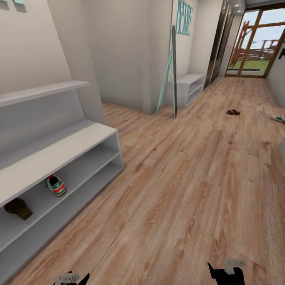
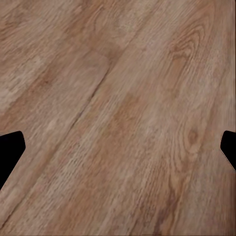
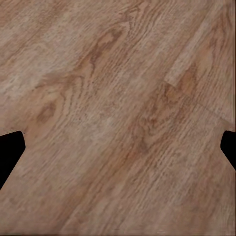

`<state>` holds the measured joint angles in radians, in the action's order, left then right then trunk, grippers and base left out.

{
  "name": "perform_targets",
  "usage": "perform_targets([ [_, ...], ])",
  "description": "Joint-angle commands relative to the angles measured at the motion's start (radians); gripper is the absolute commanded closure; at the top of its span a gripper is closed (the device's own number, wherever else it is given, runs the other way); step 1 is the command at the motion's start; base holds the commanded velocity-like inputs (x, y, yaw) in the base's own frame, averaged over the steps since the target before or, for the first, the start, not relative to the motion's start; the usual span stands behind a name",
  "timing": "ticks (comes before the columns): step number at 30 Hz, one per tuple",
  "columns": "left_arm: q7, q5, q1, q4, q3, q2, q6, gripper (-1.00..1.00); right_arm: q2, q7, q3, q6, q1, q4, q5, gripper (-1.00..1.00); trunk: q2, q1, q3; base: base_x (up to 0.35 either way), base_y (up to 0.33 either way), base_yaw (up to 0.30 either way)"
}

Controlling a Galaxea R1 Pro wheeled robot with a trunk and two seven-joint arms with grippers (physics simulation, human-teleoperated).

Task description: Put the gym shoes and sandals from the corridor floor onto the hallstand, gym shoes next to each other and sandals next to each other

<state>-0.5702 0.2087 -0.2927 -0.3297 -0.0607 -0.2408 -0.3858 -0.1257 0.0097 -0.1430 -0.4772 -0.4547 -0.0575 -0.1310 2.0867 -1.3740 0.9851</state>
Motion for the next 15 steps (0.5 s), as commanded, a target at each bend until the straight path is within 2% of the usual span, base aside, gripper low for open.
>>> perform_targets([
  [1, -0.010, 0.005, 0.000, 0.001, -0.006, 0.001, 0.002, -1.00, 0.000, 0.001, -0.009, -0.003, -0.001, 0.002, -0.010, -1.00, 0.000, 0.000, 0.000, 0.000, 0.000, -0.293],
  [10, -0.011, 0.005, 0.000, -0.001, -0.005, 0.006, 0.001, -1.00, 0.000, 0.001, -0.009, -0.003, -0.001, 0.002, -0.010, -1.00, 0.000, 0.000, -0.007, 0.000, 0.000, -0.285],
  [15, -0.011, 0.005, 0.000, -0.002, -0.006, 0.006, 0.001, -1.00, 0.000, 0.001, -0.009, -0.003, -0.001, 0.002, -0.010, -1.00, 0.035, -0.019, 0.004, 0.000, 0.000, -0.272],
])
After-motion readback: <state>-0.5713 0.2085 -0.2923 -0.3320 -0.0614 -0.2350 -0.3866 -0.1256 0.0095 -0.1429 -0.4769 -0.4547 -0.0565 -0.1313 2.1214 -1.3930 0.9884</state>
